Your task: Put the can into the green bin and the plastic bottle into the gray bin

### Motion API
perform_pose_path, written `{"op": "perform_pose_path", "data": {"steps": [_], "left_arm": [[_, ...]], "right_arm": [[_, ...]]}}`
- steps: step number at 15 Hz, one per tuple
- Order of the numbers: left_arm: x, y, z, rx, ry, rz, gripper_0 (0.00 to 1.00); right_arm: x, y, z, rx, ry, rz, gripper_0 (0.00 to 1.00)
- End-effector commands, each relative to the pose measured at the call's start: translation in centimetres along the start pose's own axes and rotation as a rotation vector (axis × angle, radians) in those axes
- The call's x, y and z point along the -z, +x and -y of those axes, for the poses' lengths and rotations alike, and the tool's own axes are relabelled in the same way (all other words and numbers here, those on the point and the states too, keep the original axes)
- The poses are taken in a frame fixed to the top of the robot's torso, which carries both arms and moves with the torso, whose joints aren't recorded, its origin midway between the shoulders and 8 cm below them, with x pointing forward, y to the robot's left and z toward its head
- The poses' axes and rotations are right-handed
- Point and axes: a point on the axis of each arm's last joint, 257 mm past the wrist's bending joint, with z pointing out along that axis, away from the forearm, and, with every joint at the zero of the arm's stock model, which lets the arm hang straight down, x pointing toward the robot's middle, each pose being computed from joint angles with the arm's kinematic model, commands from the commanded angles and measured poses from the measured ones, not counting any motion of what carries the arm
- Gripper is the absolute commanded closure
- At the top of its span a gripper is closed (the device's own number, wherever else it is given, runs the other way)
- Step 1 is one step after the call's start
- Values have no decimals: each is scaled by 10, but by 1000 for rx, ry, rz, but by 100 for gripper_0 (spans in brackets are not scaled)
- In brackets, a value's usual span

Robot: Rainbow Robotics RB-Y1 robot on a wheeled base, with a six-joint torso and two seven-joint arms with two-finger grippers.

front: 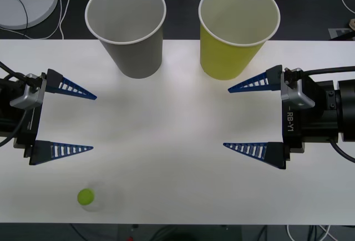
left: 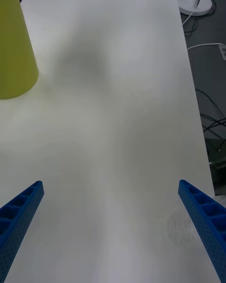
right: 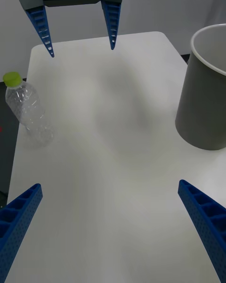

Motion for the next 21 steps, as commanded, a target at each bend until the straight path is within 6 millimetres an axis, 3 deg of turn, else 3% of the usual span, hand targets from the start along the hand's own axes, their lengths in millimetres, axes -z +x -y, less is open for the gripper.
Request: {"op": "perform_pose_path", "data": {"steps": [1,5,7,21], "left_arm": [[0,0,0,0,0,0,0],[-5,1,1,40,-5,39,0],[3,0,0,86,1,110,0],[45,82,33,-39,108,159,0]], "right_arm": [[0,0,0,0,0,0,0],[0,0,0,0,0,0,0],[0,0,0,0,0,0,0],[0,0,0,0,0,0,0]]}}
